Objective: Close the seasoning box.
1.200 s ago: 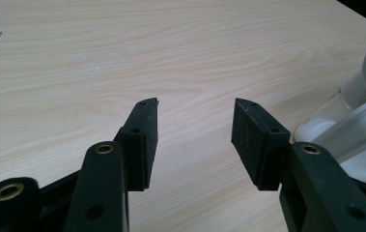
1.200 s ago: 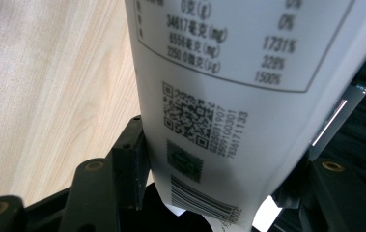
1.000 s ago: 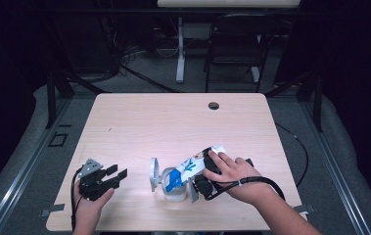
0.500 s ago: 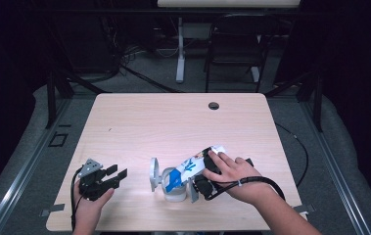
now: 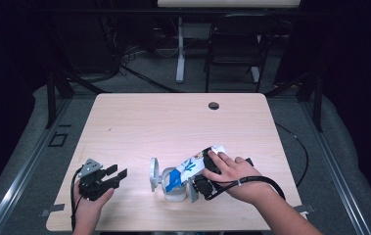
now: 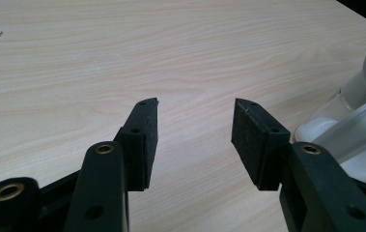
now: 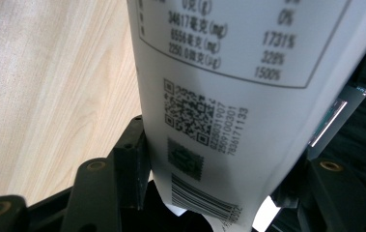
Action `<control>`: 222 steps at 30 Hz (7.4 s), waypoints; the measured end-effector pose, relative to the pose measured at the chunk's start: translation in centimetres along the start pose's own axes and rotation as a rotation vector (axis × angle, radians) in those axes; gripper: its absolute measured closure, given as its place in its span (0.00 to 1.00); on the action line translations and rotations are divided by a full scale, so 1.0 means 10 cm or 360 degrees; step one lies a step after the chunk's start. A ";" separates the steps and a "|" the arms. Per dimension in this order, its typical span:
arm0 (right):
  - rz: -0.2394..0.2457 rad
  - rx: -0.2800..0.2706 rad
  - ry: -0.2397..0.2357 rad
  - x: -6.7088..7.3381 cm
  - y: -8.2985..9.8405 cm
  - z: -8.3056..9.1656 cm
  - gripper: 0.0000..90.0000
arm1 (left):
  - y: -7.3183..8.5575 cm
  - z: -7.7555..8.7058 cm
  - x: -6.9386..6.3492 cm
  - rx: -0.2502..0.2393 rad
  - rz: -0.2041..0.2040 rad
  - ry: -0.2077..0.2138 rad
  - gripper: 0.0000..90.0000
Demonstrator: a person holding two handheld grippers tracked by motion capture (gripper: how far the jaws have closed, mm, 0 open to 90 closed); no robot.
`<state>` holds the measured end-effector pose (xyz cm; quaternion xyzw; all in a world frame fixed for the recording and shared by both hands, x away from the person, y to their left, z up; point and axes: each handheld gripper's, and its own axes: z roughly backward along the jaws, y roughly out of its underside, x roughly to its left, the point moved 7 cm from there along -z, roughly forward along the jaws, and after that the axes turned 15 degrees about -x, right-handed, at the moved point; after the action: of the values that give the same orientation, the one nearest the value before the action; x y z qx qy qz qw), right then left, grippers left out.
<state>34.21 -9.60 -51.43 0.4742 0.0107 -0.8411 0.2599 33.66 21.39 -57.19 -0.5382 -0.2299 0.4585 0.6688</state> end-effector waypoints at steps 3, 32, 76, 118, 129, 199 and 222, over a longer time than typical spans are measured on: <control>0.0001 0.0001 0.0000 0.00 0.00 0.00 0.49 | 0.00 0.00 0.00 0.0000 0.0000 0.0000 0.58; 0.0018 0.0029 -0.0011 -0.02 0.00 0.04 0.51 | 0.00 0.00 0.00 0.0000 0.0000 0.0000 0.58; 0.0022 -0.0004 0.0003 -0.04 -0.03 0.05 0.57 | 0.00 0.00 0.01 -0.0001 0.0007 -0.0003 0.58; 0.0055 0.0013 0.0022 -0.07 -0.02 0.09 0.62 | 0.01 0.00 0.02 0.0014 0.0005 -0.0002 0.58; 0.0083 0.0041 0.0026 -0.09 -0.03 0.11 0.63 | 0.01 0.00 0.02 0.0015 0.0006 -0.0003 0.58; 0.0087 0.0001 0.0036 -0.16 -0.05 0.14 0.75 | 0.01 0.00 0.03 -0.0005 0.0012 -0.0009 0.58; 0.0098 0.0001 0.0035 -0.16 -0.05 0.15 0.80 | 0.01 0.00 0.04 -0.0001 0.0010 -0.0013 0.58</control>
<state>33.49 -8.89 -49.39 0.4837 -0.0013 -0.8274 0.2854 33.79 21.70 -57.34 -0.5372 -0.2311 0.4626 0.6663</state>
